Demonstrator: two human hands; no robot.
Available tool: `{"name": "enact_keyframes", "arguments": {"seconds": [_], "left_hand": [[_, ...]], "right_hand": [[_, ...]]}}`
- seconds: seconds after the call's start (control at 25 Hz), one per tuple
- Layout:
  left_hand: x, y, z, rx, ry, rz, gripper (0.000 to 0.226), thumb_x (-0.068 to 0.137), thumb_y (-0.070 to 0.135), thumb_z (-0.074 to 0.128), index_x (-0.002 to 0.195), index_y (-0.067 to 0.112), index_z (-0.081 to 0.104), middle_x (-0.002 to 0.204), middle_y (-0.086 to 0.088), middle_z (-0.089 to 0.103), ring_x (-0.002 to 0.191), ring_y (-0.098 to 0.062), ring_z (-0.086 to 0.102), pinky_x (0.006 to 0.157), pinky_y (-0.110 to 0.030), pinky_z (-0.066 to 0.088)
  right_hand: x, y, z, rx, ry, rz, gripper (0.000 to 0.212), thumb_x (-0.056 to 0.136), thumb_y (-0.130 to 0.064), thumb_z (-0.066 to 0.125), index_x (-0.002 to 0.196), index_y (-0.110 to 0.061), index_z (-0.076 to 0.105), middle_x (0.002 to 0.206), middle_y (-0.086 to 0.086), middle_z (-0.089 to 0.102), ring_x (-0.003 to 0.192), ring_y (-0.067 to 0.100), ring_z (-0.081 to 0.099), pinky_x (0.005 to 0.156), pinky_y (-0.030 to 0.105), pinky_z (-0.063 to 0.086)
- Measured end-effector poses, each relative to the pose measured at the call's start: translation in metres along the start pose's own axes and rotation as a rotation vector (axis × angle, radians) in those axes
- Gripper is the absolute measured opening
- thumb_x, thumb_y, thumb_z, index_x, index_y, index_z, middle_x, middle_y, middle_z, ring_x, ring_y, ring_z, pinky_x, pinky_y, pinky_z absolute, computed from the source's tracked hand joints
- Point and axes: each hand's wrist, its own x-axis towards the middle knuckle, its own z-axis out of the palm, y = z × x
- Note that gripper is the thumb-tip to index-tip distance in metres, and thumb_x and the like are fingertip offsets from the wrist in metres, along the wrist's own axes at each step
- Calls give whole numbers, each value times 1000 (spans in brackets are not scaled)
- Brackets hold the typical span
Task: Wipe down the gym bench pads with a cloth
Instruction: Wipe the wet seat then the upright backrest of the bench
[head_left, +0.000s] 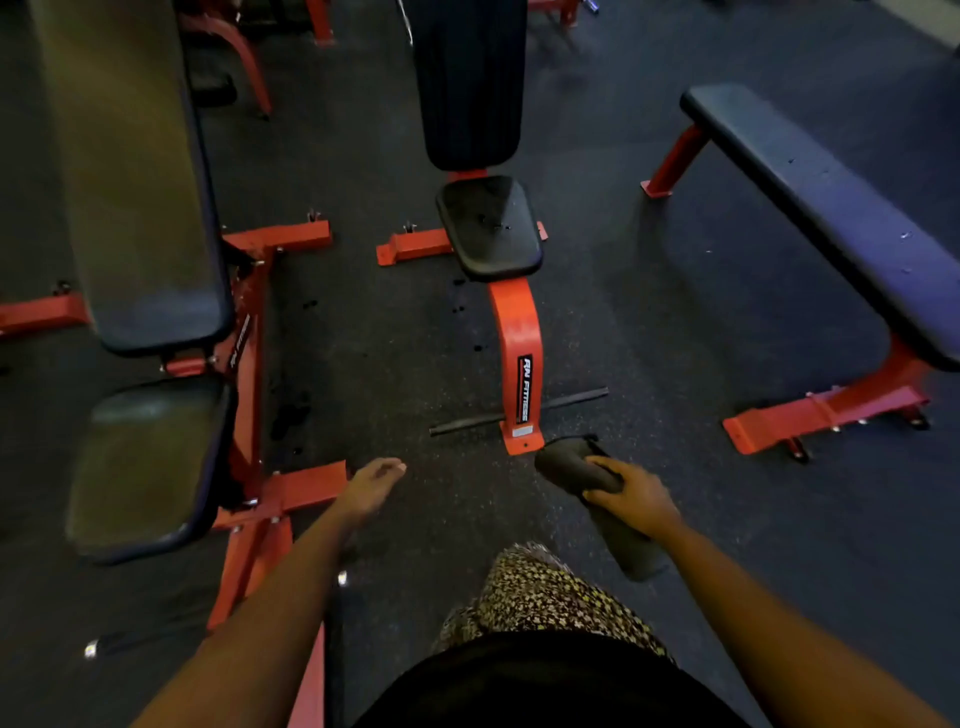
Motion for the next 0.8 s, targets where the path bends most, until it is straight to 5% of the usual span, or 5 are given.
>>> {"name": "enact_keyframes", "arguments": {"seconds": [0.2, 0.52, 0.8], "left_hand": [[101, 53, -38, 97, -103, 10, 33, 94, 26, 51, 122, 9, 57, 125, -8, 56, 119, -22, 51, 102, -30, 37], [250, 145, -93, -183, 49, -130, 37, 94, 26, 51, 128, 10, 50, 132, -13, 52, 122, -28, 49, 104, -36, 35], [405, 231, -92, -416, -95, -318, 56, 95, 41, 44, 144, 18, 28, 150, -9, 30, 136, -28, 32, 105, -42, 30]], "right_hand": [[100, -20, -15, 24, -35, 64, 57, 83, -35, 67, 135, -30, 45, 135, 6, 53, 120, 26, 52, 100, 36, 39], [289, -135, -62, 39, 24, -54, 56, 79, -25, 72, 131, -23, 52, 130, 10, 57, 117, 26, 54, 97, 29, 38], [417, -210, -103, 38, 138, 11, 59, 78, -36, 71, 132, -35, 50, 130, 2, 55, 119, 21, 51, 101, 32, 37]]}}
